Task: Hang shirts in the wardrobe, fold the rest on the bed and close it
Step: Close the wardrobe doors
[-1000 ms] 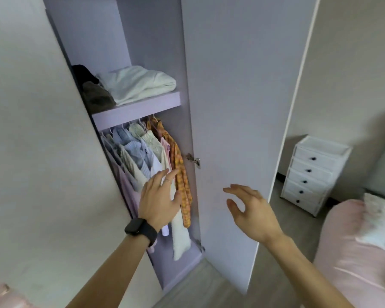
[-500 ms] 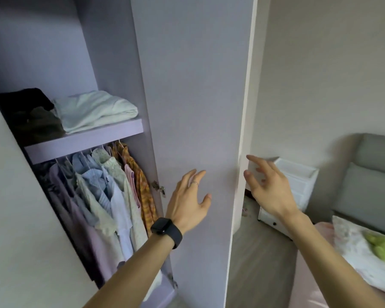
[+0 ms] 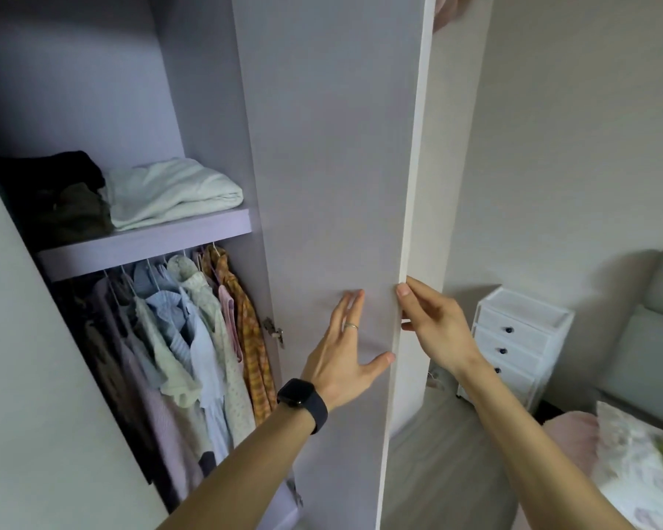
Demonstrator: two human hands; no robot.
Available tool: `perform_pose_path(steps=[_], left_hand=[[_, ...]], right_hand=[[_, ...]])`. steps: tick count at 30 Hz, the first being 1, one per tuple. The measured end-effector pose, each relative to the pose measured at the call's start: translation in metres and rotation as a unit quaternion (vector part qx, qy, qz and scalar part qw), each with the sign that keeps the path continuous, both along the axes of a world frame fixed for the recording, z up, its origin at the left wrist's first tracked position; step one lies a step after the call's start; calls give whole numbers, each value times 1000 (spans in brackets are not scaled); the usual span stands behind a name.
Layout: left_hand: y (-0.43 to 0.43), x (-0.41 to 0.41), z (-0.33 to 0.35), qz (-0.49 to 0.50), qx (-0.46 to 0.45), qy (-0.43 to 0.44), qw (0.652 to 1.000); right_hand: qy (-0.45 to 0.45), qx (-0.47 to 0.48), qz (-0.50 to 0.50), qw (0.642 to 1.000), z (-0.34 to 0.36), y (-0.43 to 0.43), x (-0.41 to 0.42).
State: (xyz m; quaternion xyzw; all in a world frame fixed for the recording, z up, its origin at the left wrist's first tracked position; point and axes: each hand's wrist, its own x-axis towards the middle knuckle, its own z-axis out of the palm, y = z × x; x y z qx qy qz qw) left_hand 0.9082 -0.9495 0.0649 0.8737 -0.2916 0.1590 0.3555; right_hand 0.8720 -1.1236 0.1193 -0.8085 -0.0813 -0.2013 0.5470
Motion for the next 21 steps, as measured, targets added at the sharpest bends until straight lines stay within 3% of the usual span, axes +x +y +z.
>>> perform_pose_path(steps=[9, 13, 16, 21], left_hand=[[101, -41, -13, 50, -26, 2, 998], [164, -53, -15, 99, 11, 13, 995], [206, -60, -12, 138, 10, 20, 990], [256, -64, -15, 180, -79, 74, 978]], right_hand=[[-89, 0, 27, 996, -15, 105, -28], [-216, -103, -6, 971, -18, 160, -24], [-257, -150, 7, 955, -9, 197, -13], [-276, -211, 27, 937, 7, 251, 6]])
